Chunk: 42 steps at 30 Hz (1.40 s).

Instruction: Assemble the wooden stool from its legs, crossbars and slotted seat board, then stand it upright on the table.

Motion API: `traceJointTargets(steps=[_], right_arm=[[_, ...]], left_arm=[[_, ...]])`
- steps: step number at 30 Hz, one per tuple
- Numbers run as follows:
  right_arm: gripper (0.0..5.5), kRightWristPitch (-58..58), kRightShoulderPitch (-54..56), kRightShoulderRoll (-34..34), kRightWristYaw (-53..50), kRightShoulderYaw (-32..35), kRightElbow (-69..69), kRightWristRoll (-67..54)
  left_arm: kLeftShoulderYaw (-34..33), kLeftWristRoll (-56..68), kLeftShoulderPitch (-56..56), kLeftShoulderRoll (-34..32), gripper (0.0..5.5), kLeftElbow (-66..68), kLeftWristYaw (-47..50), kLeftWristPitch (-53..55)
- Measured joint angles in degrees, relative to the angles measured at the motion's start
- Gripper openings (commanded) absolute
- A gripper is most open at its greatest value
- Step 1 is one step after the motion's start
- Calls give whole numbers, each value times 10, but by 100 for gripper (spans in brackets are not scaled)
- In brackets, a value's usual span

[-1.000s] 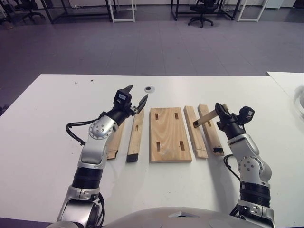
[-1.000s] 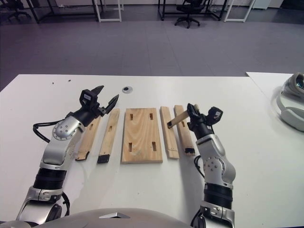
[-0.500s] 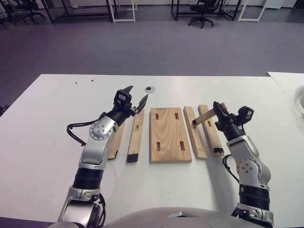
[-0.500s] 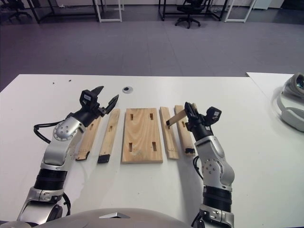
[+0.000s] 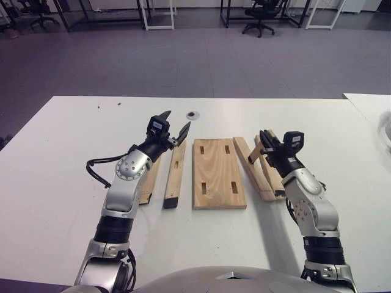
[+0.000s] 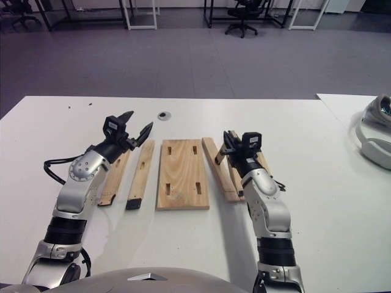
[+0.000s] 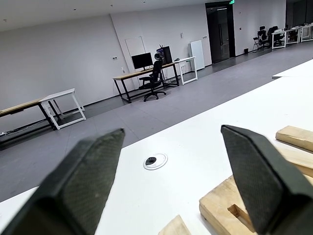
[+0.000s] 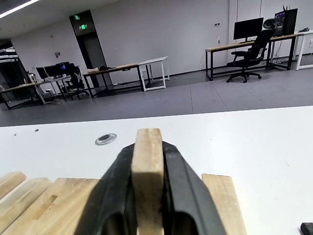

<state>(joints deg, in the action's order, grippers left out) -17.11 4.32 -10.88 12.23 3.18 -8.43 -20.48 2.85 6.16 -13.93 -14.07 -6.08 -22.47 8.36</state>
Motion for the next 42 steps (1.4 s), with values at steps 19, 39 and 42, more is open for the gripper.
traceJointTargets(steps=[19,39,42], right_arm=[[187,-106,-13,-45,29,-38,14,26],[260,-336,6,-99,23,-66,-48,60],[208,-339,11,-99,21,-65,-44,69]], left_arm=[[14,-2,9,1,362,11,6,0],[19,-3,8,9,362,15,26,-1],[23,-4,7,10,362,15,26,-1]])
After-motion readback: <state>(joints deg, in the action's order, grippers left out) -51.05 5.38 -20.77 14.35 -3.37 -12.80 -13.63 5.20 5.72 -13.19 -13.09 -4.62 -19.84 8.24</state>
